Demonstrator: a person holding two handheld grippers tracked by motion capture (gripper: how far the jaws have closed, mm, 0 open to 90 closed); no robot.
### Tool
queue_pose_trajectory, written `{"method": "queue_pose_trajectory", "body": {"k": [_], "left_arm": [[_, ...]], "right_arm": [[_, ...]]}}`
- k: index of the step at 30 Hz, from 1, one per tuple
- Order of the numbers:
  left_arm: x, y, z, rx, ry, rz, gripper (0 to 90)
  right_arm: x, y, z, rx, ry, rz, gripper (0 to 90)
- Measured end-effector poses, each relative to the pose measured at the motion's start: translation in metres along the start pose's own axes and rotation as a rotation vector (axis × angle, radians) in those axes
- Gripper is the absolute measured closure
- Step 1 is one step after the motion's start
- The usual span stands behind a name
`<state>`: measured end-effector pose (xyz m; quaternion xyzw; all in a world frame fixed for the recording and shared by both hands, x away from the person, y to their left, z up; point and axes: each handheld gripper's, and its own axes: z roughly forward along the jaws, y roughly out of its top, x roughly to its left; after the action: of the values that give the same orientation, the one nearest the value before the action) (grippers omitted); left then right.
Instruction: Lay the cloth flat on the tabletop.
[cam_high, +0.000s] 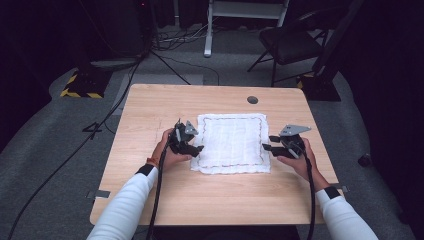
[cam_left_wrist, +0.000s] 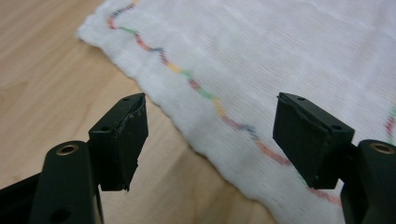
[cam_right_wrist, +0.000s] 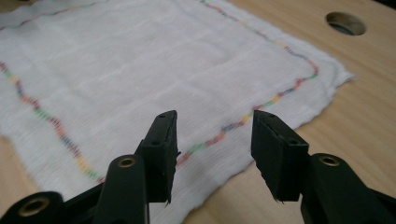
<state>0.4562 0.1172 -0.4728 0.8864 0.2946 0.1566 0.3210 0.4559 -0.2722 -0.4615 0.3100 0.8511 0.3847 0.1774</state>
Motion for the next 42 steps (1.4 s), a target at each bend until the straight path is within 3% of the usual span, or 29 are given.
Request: {"method": "queue_pose_trajectory", "body": {"k": [7,10,14,20,24,26,29,33,34,39,42], "left_arm": [[-0.016,-0.016,-0.006,0.034,-0.056,0.013,28.8],[-0.022,-0.022,-0.011,0.045,-0.069,0.031,29.9],[-0.021,-0.03,-0.013,0.053,-0.116,0.006,35.7],[-0.021,-0.034,-0.012,0.047,-0.178,0.023,54.3],[-0.024,-0.034,-0.014,0.046,-0.195,0.046,66.9],[-0.026,-0.034,-0.014,0.046,-0.203,0.038,71.3],[-0.028,-0.036,-0.014,0.04,-0.226,0.022,71.9],[-0.034,-0.037,-0.016,0.036,-0.25,0.029,72.4],[-0.038,-0.037,-0.017,0.042,-0.274,0.03,72.5],[-0.048,-0.038,-0.019,0.041,-0.28,0.046,69.1],[-0.053,-0.036,-0.022,0.059,-0.248,0.074,58.2]], "right_arm": [[0.021,-0.023,-0.009,0.039,0.111,-0.042,51.8],[0.028,-0.032,-0.01,0.077,0.14,-0.075,51.3],[0.03,-0.04,-0.007,0.105,0.161,-0.084,53.6],[0.03,-0.041,-0.008,0.111,0.17,-0.091,67.8],[0.031,-0.042,-0.011,0.117,0.17,-0.105,80.0],[0.031,-0.043,-0.013,0.122,0.17,-0.113,84.6],[0.032,-0.046,-0.017,0.132,0.162,-0.114,85.8],[0.032,-0.05,-0.022,0.132,0.16,-0.096,85.9],[0.032,-0.054,-0.026,0.129,0.16,-0.085,86.0],[0.032,-0.063,-0.037,0.131,0.157,-0.063,86.0],[0.034,-0.067,-0.043,0.138,0.15,-0.055,85.8]]}}
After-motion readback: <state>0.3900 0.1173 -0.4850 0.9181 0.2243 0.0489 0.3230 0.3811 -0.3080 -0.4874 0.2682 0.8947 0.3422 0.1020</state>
